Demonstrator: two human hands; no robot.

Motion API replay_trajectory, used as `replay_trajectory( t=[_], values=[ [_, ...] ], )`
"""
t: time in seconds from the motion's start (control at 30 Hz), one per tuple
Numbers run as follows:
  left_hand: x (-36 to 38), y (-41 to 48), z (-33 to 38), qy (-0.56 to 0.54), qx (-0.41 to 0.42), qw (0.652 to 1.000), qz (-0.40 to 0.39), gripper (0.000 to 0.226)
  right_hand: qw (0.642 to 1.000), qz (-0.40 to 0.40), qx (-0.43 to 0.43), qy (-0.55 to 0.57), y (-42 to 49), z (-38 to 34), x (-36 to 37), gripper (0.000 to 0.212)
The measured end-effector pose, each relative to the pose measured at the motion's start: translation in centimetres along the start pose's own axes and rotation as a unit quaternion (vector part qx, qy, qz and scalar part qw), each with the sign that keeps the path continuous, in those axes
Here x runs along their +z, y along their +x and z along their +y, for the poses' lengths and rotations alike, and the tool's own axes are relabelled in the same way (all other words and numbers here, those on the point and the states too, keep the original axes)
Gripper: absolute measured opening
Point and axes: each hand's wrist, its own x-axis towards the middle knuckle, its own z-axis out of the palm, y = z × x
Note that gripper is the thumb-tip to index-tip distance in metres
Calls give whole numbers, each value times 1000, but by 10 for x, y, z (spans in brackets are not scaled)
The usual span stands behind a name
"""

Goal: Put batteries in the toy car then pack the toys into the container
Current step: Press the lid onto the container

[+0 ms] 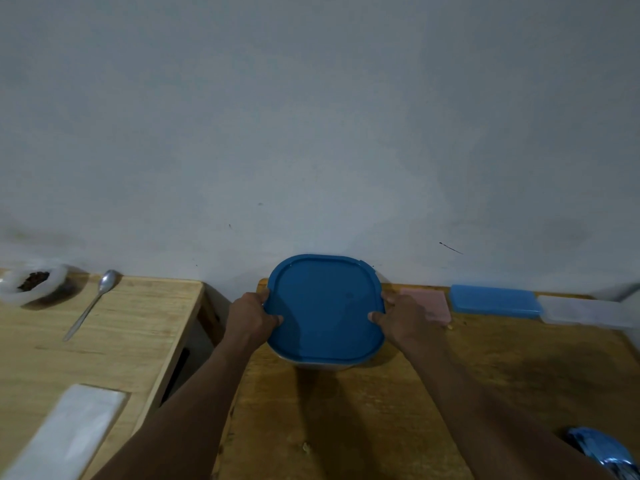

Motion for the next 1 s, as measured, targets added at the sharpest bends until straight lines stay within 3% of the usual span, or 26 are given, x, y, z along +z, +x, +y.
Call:
replay_trajectory(
  t=[0.23, 0.37, 0.5, 0.77, 1.0],
  values=[
    [2, 2, 2, 37, 4, 999, 6, 66, 999, 17, 9, -32, -4, -7, 0, 39],
    [3, 0, 4, 46, 17, 999, 14, 56, 999, 34, 16, -22, 2, -5, 8, 37],
    [5, 2, 3, 39, -1, 999, 23, 62, 999, 42, 15, -24, 7, -3, 14, 43],
    [10, 0, 5, 61, -3, 997, 39, 58, 998, 55, 19, -19, 7, -1, 17, 32],
    [10, -22, -7, -19, 29, 997, 75, 43, 999, 19, -27, -34, -5, -4, 2, 30]
  ],
)
